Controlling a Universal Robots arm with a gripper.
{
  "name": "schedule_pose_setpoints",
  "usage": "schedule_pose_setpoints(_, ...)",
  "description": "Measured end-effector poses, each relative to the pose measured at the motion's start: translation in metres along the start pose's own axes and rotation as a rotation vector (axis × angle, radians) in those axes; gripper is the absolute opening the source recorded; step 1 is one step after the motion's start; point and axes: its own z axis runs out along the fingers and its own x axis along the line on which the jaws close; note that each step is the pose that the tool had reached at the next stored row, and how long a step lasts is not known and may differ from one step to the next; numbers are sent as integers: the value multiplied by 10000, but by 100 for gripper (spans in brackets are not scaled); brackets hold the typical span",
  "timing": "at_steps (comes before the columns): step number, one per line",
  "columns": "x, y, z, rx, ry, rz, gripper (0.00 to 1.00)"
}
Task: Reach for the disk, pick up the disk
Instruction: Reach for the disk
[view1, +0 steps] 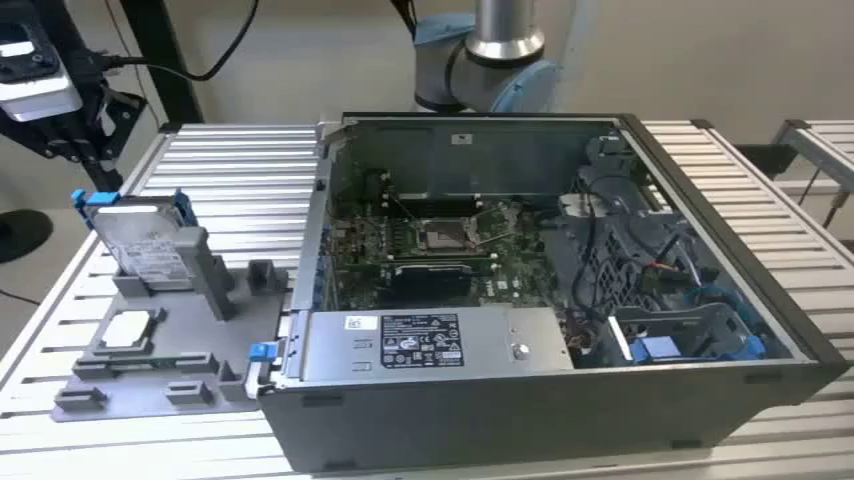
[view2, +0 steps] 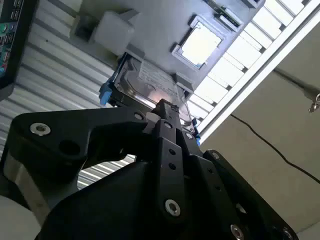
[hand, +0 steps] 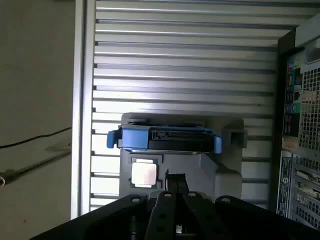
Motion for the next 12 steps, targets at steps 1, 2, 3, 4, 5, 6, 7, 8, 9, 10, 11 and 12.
schedule_pose_setpoints(1, 0, 0, 0, 0, 0, 0, 0)
schedule_pose_setpoints(2, 0, 0, 0, 0, 0, 0, 0)
schedule_pose_setpoints(3, 0, 0, 0, 0, 0, 0, 0)
schedule_pose_setpoints(4, 0, 0, 0, 0, 0, 0, 0)
schedule_pose_setpoints(5, 0, 0, 0, 0, 0, 0, 0)
schedule_pose_setpoints(6, 0, 0, 0, 0, 0, 0, 0)
schedule_pose_setpoints(7, 0, 0, 0, 0, 0, 1, 0)
schedule_pose_setpoints(8, 0, 0, 0, 0, 0, 0, 0)
schedule_pose_setpoints(9, 0, 0, 0, 0, 0, 0, 0)
schedule_pose_setpoints(10, 0, 0, 0, 0, 0, 0, 0)
schedule_pose_setpoints(11, 0, 0, 0, 0, 0, 0, 0)
schedule_pose_setpoints(12, 0, 3, 0, 1, 1, 0, 0)
